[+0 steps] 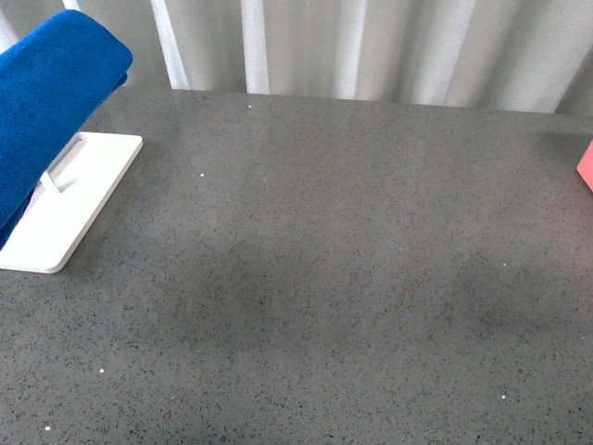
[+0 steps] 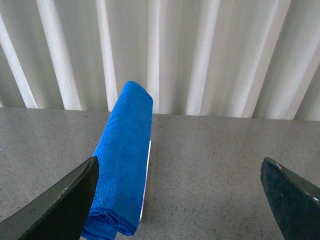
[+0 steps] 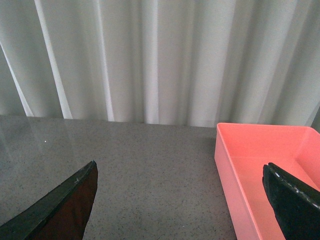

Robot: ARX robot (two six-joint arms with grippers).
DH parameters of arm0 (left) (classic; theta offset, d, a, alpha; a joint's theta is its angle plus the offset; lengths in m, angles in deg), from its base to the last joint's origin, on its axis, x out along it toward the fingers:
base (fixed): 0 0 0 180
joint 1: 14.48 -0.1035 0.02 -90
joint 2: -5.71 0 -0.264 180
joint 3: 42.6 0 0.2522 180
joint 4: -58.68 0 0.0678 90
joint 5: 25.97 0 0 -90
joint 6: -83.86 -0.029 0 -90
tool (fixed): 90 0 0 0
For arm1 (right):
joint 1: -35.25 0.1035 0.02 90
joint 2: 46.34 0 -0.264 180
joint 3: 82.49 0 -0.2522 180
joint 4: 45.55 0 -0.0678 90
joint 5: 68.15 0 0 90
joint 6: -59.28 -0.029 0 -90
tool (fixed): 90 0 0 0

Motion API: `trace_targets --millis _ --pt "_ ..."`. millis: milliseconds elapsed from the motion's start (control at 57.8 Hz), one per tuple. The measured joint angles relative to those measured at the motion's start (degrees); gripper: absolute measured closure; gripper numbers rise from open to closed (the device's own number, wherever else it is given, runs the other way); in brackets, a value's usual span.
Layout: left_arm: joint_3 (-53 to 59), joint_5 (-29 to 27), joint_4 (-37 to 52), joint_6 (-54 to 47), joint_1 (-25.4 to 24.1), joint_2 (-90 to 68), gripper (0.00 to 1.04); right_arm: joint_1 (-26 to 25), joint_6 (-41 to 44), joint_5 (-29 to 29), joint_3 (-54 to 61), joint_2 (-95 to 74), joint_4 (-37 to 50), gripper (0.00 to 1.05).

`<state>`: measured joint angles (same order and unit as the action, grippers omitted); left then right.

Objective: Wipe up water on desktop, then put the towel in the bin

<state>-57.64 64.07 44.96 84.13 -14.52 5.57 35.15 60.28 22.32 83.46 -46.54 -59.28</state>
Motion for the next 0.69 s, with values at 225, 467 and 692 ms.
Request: trace_targets --millis 225,467,692 --pt "0.0 0.0 0.0 0.0 0.0 0.0 0.07 0.0 0.0 0.0 0.0 0.0 0.0 0.07" --pt "0.0 0.0 0.0 0.0 0.0 0.0 0.07 0.0 0.0 0.0 0.0 0.0 0.0 0.07" --pt "0.0 0.0 0.0 0.0 0.0 0.0 0.07 0.0 0.0 0.0 0.0 0.0 0.0 0.07"
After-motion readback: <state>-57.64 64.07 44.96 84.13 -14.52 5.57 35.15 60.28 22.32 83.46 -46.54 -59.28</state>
